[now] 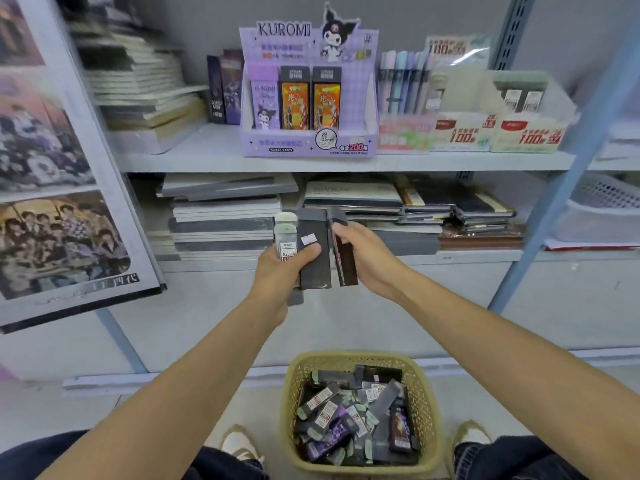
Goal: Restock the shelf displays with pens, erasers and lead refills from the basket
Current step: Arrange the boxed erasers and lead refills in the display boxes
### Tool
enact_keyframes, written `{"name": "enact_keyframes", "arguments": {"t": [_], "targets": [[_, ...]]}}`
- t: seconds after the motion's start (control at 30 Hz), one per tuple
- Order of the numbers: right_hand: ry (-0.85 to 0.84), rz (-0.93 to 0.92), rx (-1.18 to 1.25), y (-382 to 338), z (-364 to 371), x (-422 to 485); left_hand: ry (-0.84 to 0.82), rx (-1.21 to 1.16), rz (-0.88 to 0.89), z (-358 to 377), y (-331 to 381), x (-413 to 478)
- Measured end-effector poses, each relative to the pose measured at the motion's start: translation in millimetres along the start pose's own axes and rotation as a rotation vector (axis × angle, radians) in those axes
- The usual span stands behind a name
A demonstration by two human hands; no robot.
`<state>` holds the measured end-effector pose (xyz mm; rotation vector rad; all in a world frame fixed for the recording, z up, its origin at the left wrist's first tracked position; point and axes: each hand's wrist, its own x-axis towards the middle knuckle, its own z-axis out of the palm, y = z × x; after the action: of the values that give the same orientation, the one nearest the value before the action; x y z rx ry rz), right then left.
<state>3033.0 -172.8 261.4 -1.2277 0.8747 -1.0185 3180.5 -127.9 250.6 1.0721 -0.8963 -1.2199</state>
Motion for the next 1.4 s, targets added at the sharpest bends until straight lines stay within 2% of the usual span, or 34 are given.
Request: {"name": "enact_keyframes", "arguments": {"t": [0.1,0.17,0.23,0.3,0.47,0.6,0.7,0.87,1.13,1.27,1.4], "targets": [[0.010,-0.078,-0.030,-26,13,7,-0.032,0.028,0.077,1,30,5],[0.044,-0.097,0.067,-49,21,15,-0.020,0.046,0.121,-3,53,10],[0.006,-0.130,0.121,-78,29,21,-0.003,0.055,0.175,-8,76,18],[-0.023,-0.204,0.035,-106,31,30,0.012,0.057,0.233,-12,99,25],[0.027,-0.425,-0.218,-171,22,49,0.013,0.083,0.315,-18,138,41],[0.218,-0.582,-0.362,-213,0,67,0.004,0.075,0.323,-16,153,56],[0.248,-0.599,-0.470,-232,-14,79,-0.036,0.113,0.337,-11,154,69],[0.209,-0.522,-0.886,-240,-30,93,-0.104,0.151,0.320,1,145,87],[0.170,-0.509,-1.182,-231,-36,109,-0.107,0.126,0.304,6,132,105],[0.161,-0.616,-1.455,-233,-36,113,-0.107,0.128,0.308,5,130,108],[0.198,-0.642,-1.513,-236,-34,114,-0.112,0.119,0.292,4,129,109]]}}
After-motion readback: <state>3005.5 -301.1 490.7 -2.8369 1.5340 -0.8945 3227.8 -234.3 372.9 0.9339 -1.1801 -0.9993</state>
